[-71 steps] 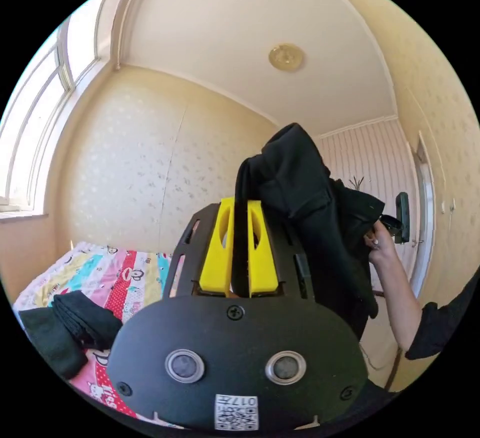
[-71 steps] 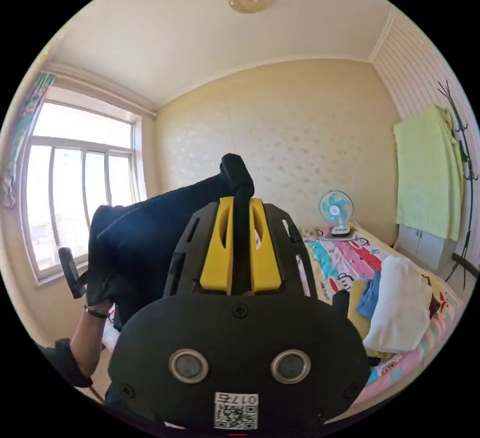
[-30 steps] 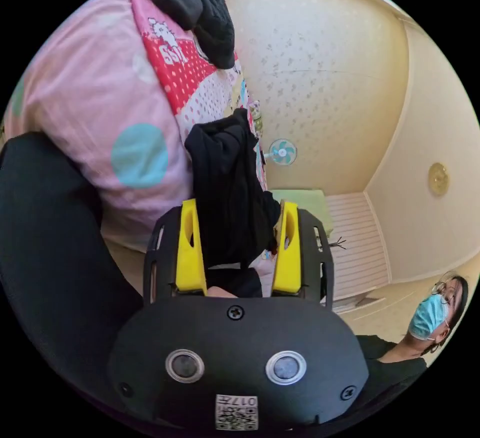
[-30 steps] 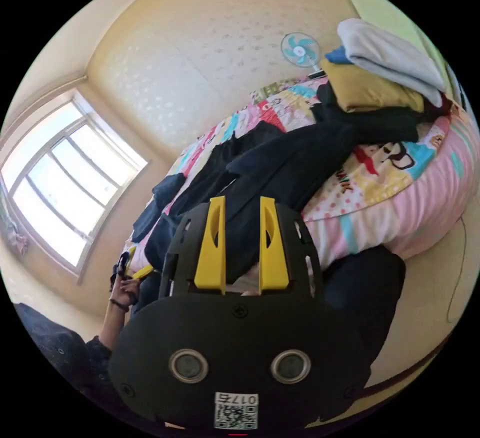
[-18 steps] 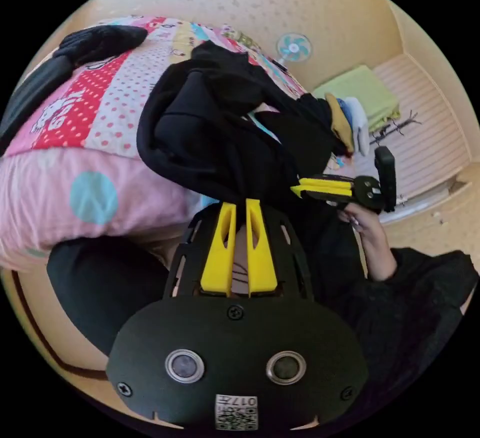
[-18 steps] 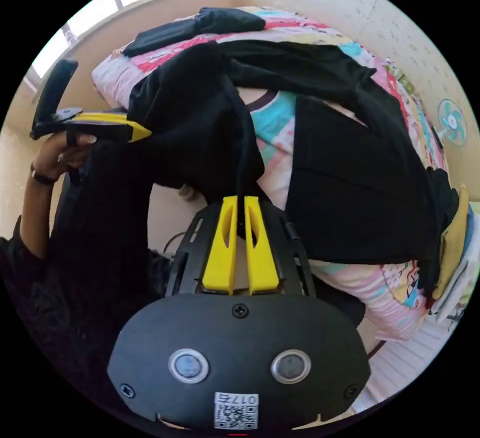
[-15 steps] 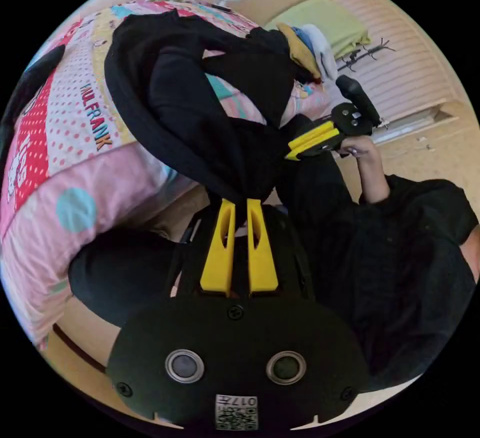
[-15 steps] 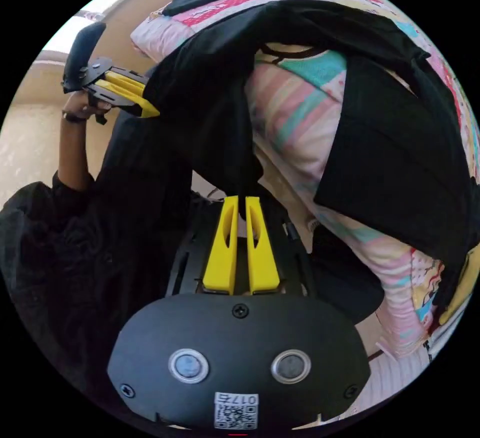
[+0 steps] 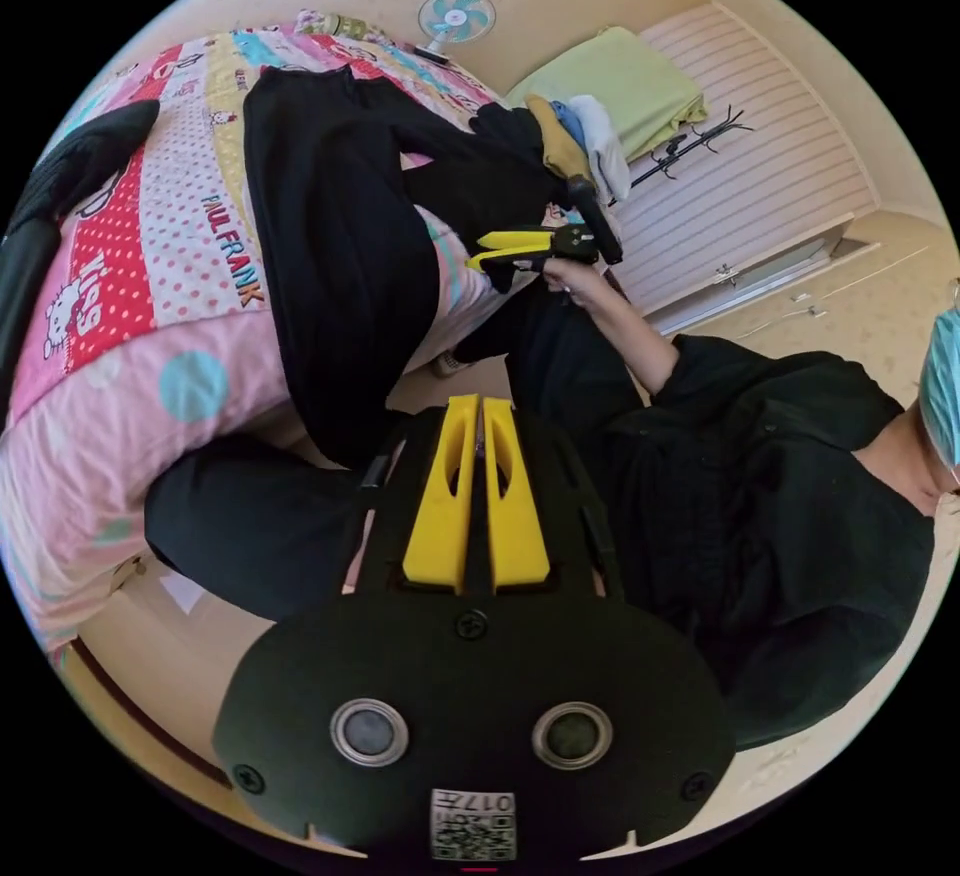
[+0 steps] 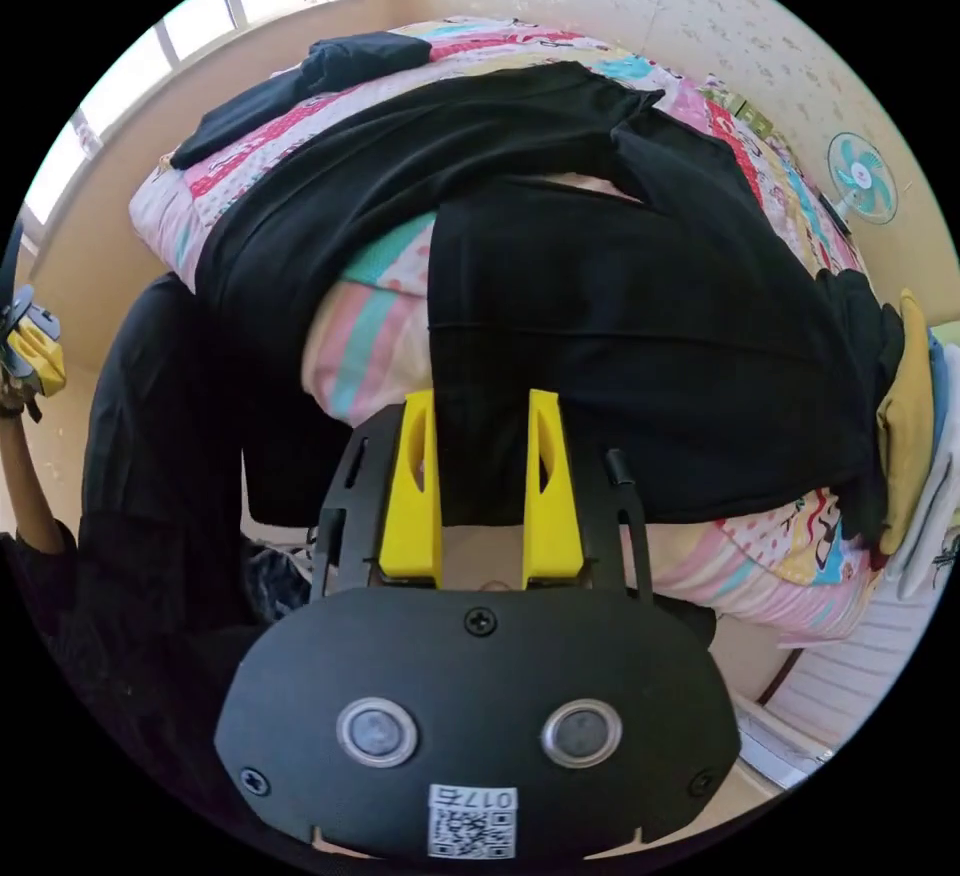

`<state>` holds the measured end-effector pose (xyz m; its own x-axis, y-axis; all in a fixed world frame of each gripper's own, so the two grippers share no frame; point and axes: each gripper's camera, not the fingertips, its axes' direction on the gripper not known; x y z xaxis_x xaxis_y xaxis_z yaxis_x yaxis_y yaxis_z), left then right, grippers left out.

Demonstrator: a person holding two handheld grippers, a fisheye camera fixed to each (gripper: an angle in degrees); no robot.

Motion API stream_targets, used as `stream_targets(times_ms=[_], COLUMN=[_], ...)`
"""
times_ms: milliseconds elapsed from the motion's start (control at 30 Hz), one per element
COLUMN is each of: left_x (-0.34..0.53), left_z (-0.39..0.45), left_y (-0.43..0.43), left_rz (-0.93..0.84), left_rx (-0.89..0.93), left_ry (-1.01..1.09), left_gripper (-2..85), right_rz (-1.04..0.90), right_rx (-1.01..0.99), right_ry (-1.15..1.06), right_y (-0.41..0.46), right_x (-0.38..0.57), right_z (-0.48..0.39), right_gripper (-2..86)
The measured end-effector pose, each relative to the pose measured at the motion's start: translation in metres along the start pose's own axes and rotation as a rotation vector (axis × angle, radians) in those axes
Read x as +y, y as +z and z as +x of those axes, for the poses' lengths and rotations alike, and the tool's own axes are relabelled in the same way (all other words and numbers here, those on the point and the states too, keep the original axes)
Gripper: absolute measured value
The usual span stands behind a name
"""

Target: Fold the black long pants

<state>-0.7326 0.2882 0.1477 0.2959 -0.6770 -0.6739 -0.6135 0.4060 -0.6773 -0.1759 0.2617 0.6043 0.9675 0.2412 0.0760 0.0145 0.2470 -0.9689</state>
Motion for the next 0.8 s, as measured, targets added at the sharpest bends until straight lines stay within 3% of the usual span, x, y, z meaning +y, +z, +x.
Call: stream_targets(times_ms=[133, 200, 333, 433, 567, 633, 700, 800], left_x=[0.003, 0.003, -0.018, -0.041, -0.083, -0.102, -0.121, -0.147], left_z=[0.001, 0.0, -0.003, 0.002, 0.004, -0.002, -0.01, -0.019], left_y=[0.016, 0.02, 0.036, 0.058, 0.117, 0.159, 0.216, 0.309], left_rz=[-0.117, -0.101, 0.023, 0.027, 0.137, 0.168, 0.114, -0.108], left_rx=[-0.063, -0.011, 0.378, 0.447, 0.314, 0.342, 0.387, 0.412], left_ry=[0.052, 0.101, 0.233, 0.256, 0.131, 0.048, -0.036, -0.119], left_gripper=[-0.8, -0.7, 0.7, 4.6, 11.0, 12.7, 13.6, 13.1], right_rz=[-0.074, -0.119, -0.299, -0.25, 0.239, 0.471, 0.62, 0.621], right_rx=[-0.169, -0.414, -0.579, -0.651, -0.809, -0.835, -0.744, -0.623], right_ry=[-0.212, -0.421, -0.512, -0.293, 0.038, 0.156, 0.32, 0.519], right_y=[-0.063, -0.098, -0.112, -0.122, -0.155, -0.165, -0.164, -0.141], right_x=[0.063, 0.135, 0.236, 0.285, 0.31, 0.314, 0.309, 0.289], right_z=[0.007, 0.021, 0.05, 0.097, 0.182, 0.215, 0.246, 0.273], right_gripper=[5.4, 5.5, 6.4, 5.8, 6.3, 7.9, 10.7, 12.4])
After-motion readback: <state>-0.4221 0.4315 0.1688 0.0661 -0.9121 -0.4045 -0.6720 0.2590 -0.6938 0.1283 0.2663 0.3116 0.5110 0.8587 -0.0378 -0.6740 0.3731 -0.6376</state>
